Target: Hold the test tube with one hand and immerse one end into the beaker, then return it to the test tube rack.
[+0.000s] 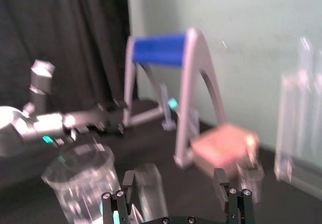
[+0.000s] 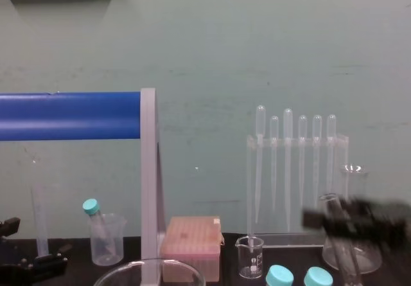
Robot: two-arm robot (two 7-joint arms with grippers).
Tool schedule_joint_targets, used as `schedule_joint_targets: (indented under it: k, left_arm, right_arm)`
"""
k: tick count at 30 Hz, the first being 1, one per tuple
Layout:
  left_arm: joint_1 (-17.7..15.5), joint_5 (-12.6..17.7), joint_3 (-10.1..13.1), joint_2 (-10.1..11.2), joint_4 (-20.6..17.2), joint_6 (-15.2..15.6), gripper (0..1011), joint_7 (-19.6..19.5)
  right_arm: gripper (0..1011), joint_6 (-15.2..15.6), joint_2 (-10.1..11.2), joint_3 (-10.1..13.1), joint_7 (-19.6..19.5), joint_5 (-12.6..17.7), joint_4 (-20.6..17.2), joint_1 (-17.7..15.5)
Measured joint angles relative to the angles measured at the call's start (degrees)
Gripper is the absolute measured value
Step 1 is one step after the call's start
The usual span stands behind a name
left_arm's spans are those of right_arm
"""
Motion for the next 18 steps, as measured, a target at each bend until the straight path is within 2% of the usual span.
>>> schedule_joint_targets:
  k: [7, 11, 15, 17, 18]
  left_arm:
    - [0.0, 0.0, 0.0, 0.0, 0.0, 0.0, 1000, 0.0]
    - [0.0, 0.0, -0.01, 0.0, 0.0, 0.0, 1000, 0.0]
    - [0.0, 0.0, -0.01, 0.0, 0.0, 0.0, 1000, 0.0]
    - [0.0, 0.0, 0.0, 0.0, 0.0, 0.0, 1000, 0.0]
    - [0.0, 0.0, -0.01, 0.0, 0.0, -0.01, 1000, 0.0]
  right_arm:
    - [1000, -2.92, -0.35, 0.5, 1.73, -0.03, -4.56, 2.39]
    - [1000, -4.85, -0.18, 1.76, 1.13, 0.12, -7.24, 2.54]
    - [1000, -7.07, 0.35, 4.95, -5.01, -1.85, -10.43, 0.68]
    - [1000, -7.56, 0.56, 7.95, -11.66, -4.23, -12.06, -1.68]
    - [1000, -7.56, 0.56, 7.95, -11.66, -4.23, -12.06, -1.68]
